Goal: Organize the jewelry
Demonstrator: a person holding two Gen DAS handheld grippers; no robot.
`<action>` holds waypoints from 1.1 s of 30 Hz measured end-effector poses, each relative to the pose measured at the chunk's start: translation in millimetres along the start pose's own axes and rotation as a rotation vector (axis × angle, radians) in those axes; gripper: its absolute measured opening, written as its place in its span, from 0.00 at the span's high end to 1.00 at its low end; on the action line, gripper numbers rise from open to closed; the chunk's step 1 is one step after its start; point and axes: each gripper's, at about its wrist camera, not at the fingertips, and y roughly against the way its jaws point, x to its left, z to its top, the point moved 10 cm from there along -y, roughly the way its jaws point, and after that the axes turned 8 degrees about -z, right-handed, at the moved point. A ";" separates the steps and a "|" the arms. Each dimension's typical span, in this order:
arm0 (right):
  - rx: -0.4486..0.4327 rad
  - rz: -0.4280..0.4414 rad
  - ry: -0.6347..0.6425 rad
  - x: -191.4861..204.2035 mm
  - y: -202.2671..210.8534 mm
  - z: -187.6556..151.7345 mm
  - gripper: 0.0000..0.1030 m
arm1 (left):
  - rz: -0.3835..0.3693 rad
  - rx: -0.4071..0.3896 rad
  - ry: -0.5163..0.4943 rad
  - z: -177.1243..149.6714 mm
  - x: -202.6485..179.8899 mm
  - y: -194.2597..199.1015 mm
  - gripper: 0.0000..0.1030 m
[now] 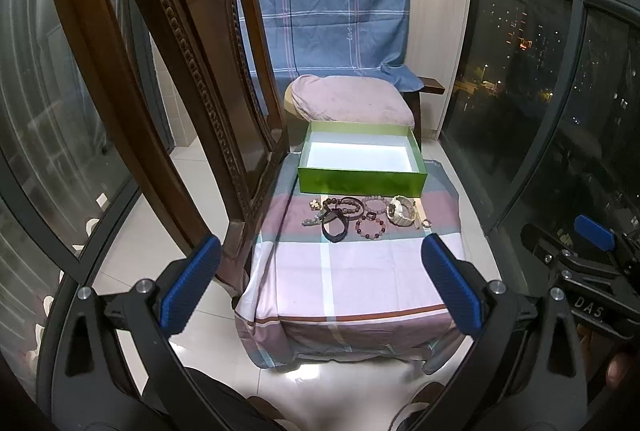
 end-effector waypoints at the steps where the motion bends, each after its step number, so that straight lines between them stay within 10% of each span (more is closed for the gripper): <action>1: 0.000 0.000 0.000 0.2 -0.3 0.5 0.03 | -0.001 0.002 -0.002 -0.4 -0.5 -0.1 0.04; 33: 0.004 0.007 -0.005 -0.9 0.4 0.0 0.03 | 0.001 0.006 -0.011 -2.1 -3.4 -1.7 0.04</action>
